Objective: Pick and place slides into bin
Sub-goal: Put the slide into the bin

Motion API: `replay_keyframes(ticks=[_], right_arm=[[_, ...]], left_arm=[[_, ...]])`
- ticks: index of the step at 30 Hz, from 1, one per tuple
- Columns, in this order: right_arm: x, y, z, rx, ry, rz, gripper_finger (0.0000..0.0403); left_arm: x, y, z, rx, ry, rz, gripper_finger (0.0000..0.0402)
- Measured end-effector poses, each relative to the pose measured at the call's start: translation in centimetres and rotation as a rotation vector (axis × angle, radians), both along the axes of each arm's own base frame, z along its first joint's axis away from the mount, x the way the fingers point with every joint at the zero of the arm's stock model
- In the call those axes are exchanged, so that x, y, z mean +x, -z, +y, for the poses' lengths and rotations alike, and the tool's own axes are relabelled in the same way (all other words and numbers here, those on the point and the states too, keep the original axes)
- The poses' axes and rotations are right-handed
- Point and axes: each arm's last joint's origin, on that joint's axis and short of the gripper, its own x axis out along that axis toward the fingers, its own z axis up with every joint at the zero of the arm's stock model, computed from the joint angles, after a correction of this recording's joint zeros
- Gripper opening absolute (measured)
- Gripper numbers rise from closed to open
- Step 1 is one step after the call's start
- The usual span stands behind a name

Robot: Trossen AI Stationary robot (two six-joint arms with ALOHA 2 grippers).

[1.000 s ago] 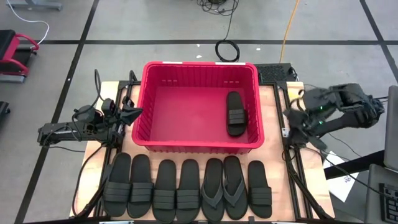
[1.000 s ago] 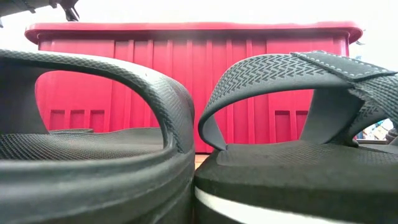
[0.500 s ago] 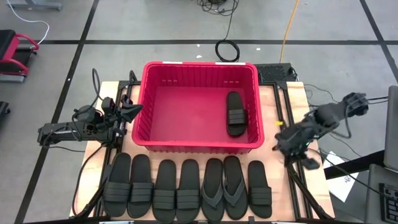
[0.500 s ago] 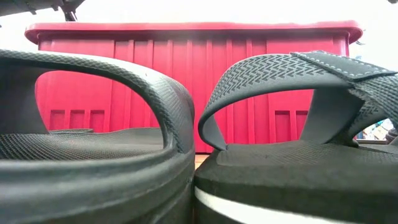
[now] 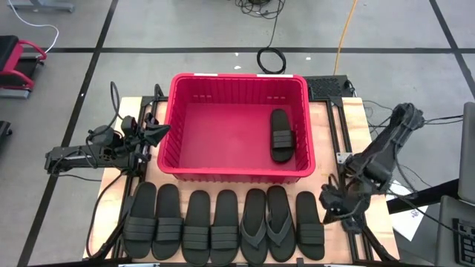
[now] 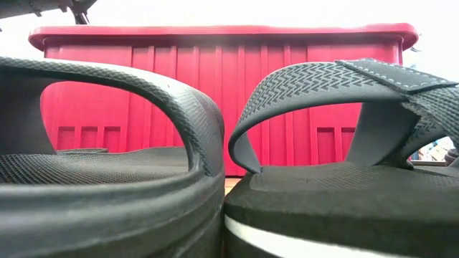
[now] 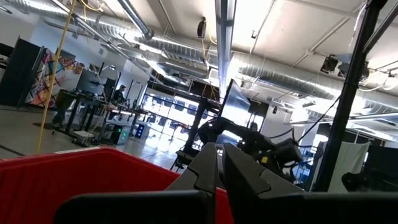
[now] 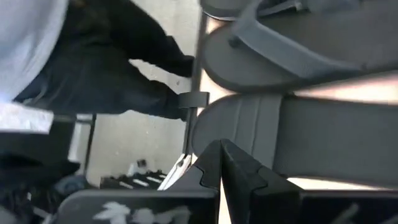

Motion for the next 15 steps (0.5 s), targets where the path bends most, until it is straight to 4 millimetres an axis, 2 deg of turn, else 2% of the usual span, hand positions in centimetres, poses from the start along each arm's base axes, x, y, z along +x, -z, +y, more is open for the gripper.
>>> replay_keyframes(ticks=[4, 7, 11, 15], right_arm=[[0.3, 2.5, -0.1, 0.06, 0.13, 0.098, 0.0003], [0.3, 4.1, -0.1, 0.117, 0.19, 0.177, 0.0022], [0.3, 5.2, 0.0, 0.181, 0.211, 0.203, 0.0074], [0.2, 6.0, -0.1, 0.191, 0.225, 0.237, 0.0147]], left_arm=[[0.0, 0.0, 0.0, 0.0, 0.0, 0.0, 0.0024], [0.0, 0.0, 0.0, 0.0, 0.001, 0.0, 0.0024], [0.0, 0.0, 0.0, 0.0, 0.001, 0.001, 0.0024], [0.0, 0.0, 0.0, 0.0, 0.001, 0.001, 0.0024]])
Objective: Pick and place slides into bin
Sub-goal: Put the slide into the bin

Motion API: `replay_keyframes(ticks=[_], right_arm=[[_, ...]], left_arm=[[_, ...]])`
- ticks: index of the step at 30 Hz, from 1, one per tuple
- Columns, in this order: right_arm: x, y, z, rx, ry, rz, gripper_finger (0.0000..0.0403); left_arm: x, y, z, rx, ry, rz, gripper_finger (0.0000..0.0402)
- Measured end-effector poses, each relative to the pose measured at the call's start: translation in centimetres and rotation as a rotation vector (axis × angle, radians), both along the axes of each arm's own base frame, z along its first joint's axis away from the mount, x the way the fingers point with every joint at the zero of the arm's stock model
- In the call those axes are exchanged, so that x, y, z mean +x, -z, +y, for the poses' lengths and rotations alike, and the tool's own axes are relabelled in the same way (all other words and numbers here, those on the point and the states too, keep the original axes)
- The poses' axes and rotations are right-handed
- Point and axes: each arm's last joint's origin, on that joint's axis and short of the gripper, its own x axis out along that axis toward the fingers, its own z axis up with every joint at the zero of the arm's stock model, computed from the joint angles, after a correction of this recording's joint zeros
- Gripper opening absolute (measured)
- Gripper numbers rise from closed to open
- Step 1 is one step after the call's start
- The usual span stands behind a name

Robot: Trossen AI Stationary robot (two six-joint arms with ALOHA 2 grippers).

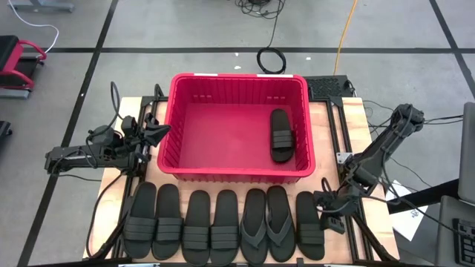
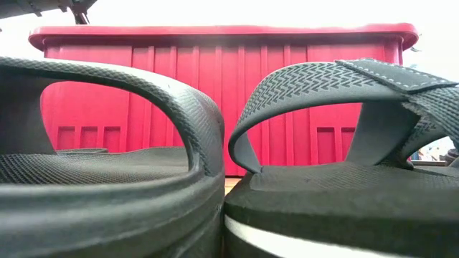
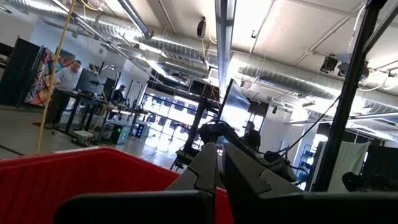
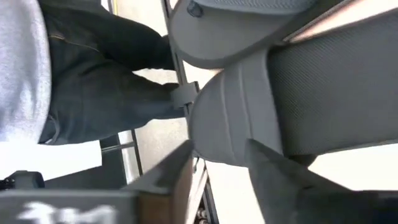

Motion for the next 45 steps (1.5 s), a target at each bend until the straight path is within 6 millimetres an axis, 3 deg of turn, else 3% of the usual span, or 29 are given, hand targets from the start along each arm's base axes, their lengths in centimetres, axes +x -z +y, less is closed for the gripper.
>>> replay_keyframes(ticks=[5, 10, 26, 45], right_arm=[[0.0, 1.0, -0.4, -0.032, -0.008, -0.003, 0.0231], [-0.2, 2.7, -1.1, -0.082, -0.037, -0.013, 0.0269], [-0.3, 5.5, -1.5, 0.013, -0.061, -0.13, 0.0247], [0.0, 7.8, -0.3, 0.035, -0.096, -0.064, 0.0239]], left_arm=[[0.0, 0.1, 0.0, 0.003, 0.009, 0.009, 0.0024], [0.2, 0.4, 0.0, -0.038, 0.025, 0.04, 0.0024], [0.2, 0.5, 0.0, -0.054, 0.03, 0.044, 0.0024], [0.2, 0.5, 0.0, -0.034, 0.021, 0.047, 0.0024]])
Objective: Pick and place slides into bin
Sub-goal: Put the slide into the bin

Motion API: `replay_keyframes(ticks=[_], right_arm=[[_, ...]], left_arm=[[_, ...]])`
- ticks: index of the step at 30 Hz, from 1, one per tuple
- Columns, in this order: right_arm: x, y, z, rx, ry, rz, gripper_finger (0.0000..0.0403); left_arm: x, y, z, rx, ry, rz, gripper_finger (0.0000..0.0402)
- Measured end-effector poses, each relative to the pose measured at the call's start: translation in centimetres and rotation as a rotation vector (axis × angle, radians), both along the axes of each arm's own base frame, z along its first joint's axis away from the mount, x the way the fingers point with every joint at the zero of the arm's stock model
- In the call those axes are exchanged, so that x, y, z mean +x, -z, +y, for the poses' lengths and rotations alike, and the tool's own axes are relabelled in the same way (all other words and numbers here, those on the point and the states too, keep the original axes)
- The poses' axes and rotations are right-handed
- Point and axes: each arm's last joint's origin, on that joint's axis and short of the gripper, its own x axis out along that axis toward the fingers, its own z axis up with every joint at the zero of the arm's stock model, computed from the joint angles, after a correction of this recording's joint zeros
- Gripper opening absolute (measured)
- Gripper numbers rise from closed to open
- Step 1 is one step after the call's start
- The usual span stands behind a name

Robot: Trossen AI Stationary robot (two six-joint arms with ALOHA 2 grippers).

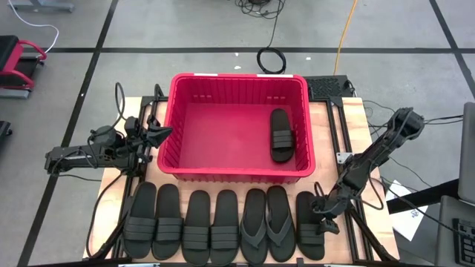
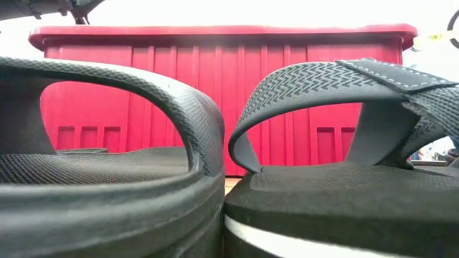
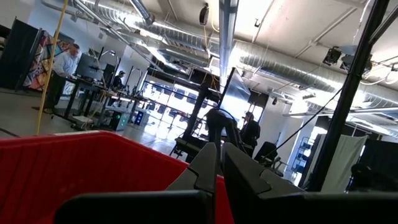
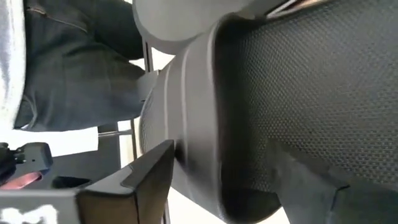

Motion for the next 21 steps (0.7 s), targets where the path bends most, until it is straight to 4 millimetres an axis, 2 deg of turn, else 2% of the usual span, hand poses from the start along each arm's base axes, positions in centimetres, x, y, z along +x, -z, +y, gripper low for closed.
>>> replay_keyframes(ticks=[4, 11, 12, 17, 21], right_arm=[[0.0, 0.0, 0.1, 0.028, -0.007, 0.03, 0.0187], [0.1, -0.7, 0.7, 0.14, -0.086, 0.028, 0.0026], [0.1, -1.0, 0.7, 0.161, -0.091, 0.012, 0.0015], [0.7, -3.0, 1.4, 0.234, -0.096, -0.057, 0.001], [1.6, -5.9, 2.5, 0.289, -0.14, -0.126, 0.0006]], left_arm=[[0.0, 0.0, 0.0, 0.0, 0.0, 0.001, 0.0024], [0.0, 0.0, 0.0, 0.0, 0.0, 0.001, 0.0024], [0.0, 0.0, 0.0, 0.0, 0.0, 0.001, 0.0024], [0.0, 0.0, 0.0, -0.001, 0.0, 0.001, 0.0024], [0.0, 0.0, 0.0, -0.001, 0.0, 0.001, 0.0024]])
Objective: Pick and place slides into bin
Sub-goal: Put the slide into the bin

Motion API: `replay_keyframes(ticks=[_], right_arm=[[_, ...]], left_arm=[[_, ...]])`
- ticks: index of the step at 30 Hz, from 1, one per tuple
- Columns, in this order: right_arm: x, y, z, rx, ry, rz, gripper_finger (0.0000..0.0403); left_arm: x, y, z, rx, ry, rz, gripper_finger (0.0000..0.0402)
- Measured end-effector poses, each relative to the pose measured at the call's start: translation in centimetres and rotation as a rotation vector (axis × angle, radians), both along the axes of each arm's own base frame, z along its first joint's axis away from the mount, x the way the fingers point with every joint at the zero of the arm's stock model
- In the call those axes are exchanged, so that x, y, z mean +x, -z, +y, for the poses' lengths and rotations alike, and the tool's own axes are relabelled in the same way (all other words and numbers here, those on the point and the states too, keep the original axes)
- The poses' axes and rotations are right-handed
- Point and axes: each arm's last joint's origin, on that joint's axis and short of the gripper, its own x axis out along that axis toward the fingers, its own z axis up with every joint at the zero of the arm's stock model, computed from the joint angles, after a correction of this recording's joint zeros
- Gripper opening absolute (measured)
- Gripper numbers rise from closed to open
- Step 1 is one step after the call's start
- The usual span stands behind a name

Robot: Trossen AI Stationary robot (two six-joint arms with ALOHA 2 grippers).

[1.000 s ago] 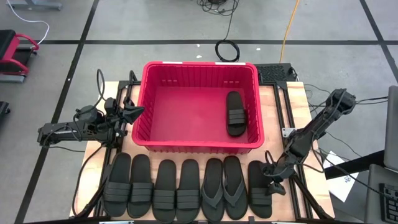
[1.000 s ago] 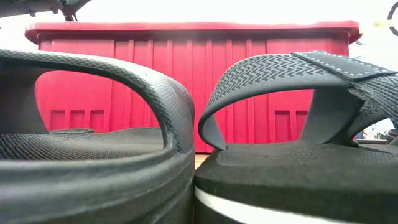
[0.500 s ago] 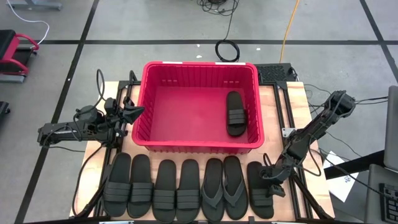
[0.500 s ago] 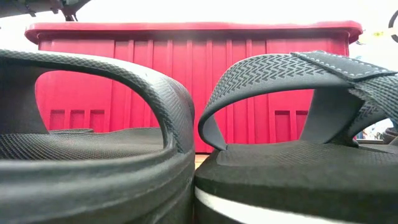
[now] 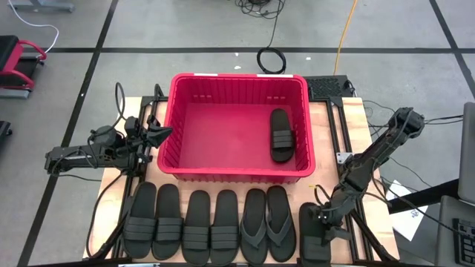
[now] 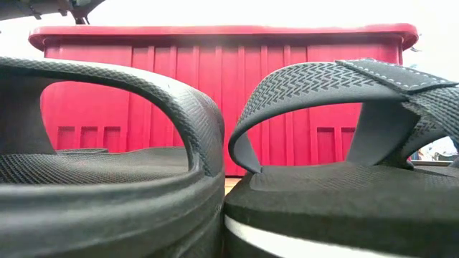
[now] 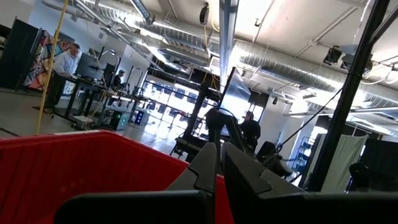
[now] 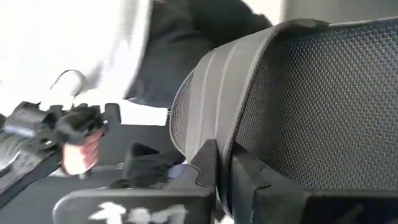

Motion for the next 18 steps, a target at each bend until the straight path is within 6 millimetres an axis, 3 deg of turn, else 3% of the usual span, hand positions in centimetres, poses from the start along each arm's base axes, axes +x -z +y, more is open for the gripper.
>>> replay_keyframes(ticks=[5, 9, 18], right_arm=[[1.0, -4.4, 1.0, -0.064, -0.034, -0.058, 0.0004], [1.4, -8.0, 0.7, -0.194, -0.038, -0.083, 0.0003], [3.3, -16.2, -3.5, -0.466, 0.128, -0.239, 0.0001]], left_arm=[[0.0, 0.0, 0.0, -0.007, 0.002, -0.002, 0.0024], [0.0, 0.0, 0.0, -0.009, 0.003, -0.002, 0.0024], [0.0, 0.0, 0.0, -0.009, 0.003, -0.001, 0.0024]])
